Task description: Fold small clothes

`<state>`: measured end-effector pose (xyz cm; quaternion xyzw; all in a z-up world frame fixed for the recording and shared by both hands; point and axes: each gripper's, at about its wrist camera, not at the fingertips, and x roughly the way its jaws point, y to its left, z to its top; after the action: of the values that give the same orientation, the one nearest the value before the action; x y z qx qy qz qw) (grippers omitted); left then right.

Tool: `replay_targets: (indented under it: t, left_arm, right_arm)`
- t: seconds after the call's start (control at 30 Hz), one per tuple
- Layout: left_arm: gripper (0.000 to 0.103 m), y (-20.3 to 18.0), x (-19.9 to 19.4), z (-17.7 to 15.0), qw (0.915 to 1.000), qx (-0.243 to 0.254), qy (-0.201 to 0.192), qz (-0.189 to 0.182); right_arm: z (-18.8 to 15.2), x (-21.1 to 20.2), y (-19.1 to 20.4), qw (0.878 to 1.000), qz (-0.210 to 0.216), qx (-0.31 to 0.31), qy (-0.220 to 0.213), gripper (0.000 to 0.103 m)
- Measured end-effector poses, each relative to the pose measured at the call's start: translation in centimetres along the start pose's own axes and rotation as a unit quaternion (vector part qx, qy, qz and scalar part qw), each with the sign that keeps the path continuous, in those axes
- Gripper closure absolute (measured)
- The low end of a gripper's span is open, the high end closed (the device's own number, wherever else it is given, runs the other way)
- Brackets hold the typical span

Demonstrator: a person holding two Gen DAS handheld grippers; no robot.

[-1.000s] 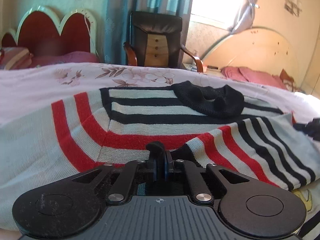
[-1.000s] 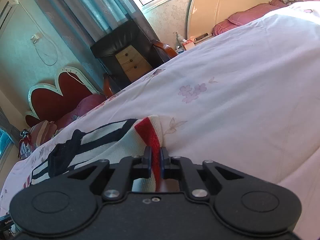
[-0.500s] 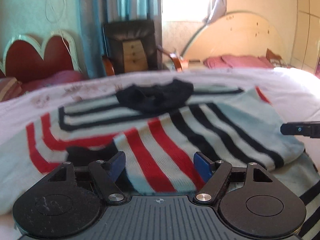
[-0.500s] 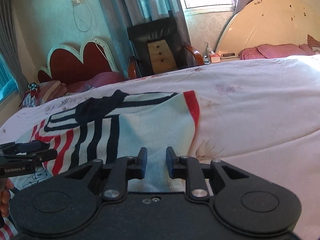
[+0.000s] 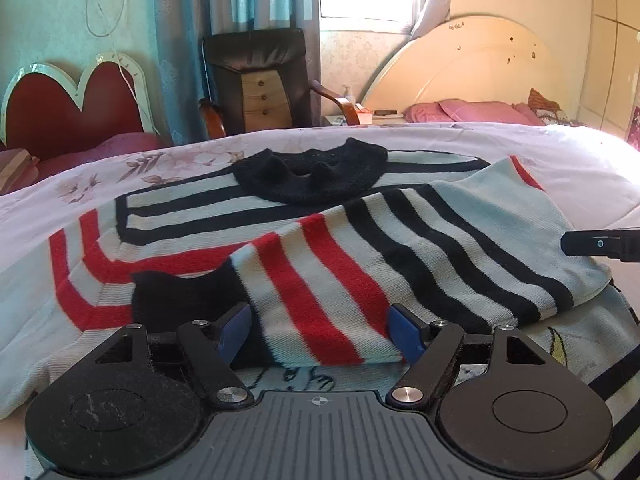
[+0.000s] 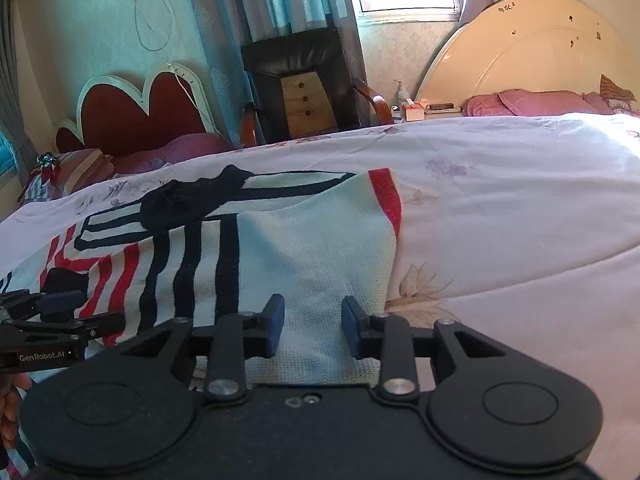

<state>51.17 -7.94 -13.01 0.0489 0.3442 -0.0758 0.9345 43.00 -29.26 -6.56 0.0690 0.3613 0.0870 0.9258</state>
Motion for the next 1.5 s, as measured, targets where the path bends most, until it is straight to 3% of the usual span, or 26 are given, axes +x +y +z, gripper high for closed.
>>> replay_targets:
  t: [0.13,0.2,0.27,0.3,0.37,0.47,0.57,0.67,0.73,0.8,0.9,0.93,1.03,1.13,1.27,1.37,1.5]
  left_arm:
    - [0.028,3.6,-3.0,-0.4,0.9992,-0.026,-0.028,0.015]
    - [0.029,7.5,-5.2,-1.4,0.9960,-0.073,-0.045,0.026]
    - [0.030,13.0,-7.8,-3.5,0.9857,-0.149,-0.062,0.048]
    - [0.046,15.9,-9.2,-4.9,0.9767,-0.193,-0.073,0.060]
    - [0.073,22.2,-11.7,-8.6,0.9485,-0.292,-0.084,0.089]
    - [0.076,29.5,-14.8,-14.1,0.8954,-0.409,-0.099,0.146]
    - [0.076,34.2,-16.2,-17.7,0.8532,-0.483,-0.105,0.166]
    - [0.076,37.0,-15.7,-19.9,0.8245,-0.533,-0.117,0.149]
    - [0.076,38.2,-15.1,-20.8,0.8105,-0.556,-0.132,0.130]
    - [0.076,38.9,-14.4,-21.2,0.8033,-0.566,-0.143,0.119]
    - [0.076,39.5,-13.3,-21.0,0.8066,-0.561,-0.150,0.112]
    - [0.099,39.6,-12.8,-20.6,0.8131,-0.552,-0.149,0.112]
    - [0.099,39.4,-12.1,-18.6,0.8456,-0.501,-0.149,0.108]
    - [0.099,36.3,-12.7,-14.5,0.8911,-0.410,-0.165,0.101]
    - [0.099,29.4,-11.8,-7.5,0.9440,-0.281,-0.168,0.044]
    - [0.099,22.1,-9.8,-3.2,0.9690,-0.196,-0.150,-0.005]
    - [0.099,13.2,-6.0,1.4,0.9829,-0.130,-0.121,-0.050]
  right_arm:
    - [0.2,-0.6,1.4,1.000,-0.001,-0.003,-0.003,0.071]
    - [0.5,-0.9,2.3,1.000,0.000,-0.007,-0.007,0.071]
    - [0.7,-1.0,3.2,1.000,0.002,-0.004,-0.009,0.071]
    - [0.9,-1.0,3.6,1.000,0.004,0.001,-0.011,0.071]
    - [1.3,-0.9,4.5,1.000,0.009,0.011,-0.013,0.071]
    - [1.8,-0.3,6.3,1.000,0.013,0.016,-0.014,0.071]
    - [2.0,0.5,8.5,1.000,0.017,0.019,-0.011,0.071]
    - [2.1,1.1,10.6,1.000,0.020,0.023,-0.009,0.071]
    - [2.0,1.4,11.8,0.999,0.021,0.026,-0.005,0.071]
    - [1.9,1.7,12.7,0.999,0.023,0.032,0.000,0.071]
    - [1.8,2.0,13.6,0.999,0.024,0.044,0.004,0.071]
    - [1.8,2.1,13.6,0.998,0.024,0.050,0.005,0.071]
    - [1.8,2.0,13.3,0.997,0.023,0.070,0.003,0.070]
    - [1.6,1.6,12.7,0.997,0.022,0.076,-0.001,0.070]
    - [1.4,1.1,11.2,0.996,0.024,0.085,-0.002,0.070]
    - [1.4,0.3,9.8,0.995,0.026,0.095,-0.009,0.070]
    - [1.4,-0.9,7.5,0.993,0.032,0.111,-0.016,0.070]
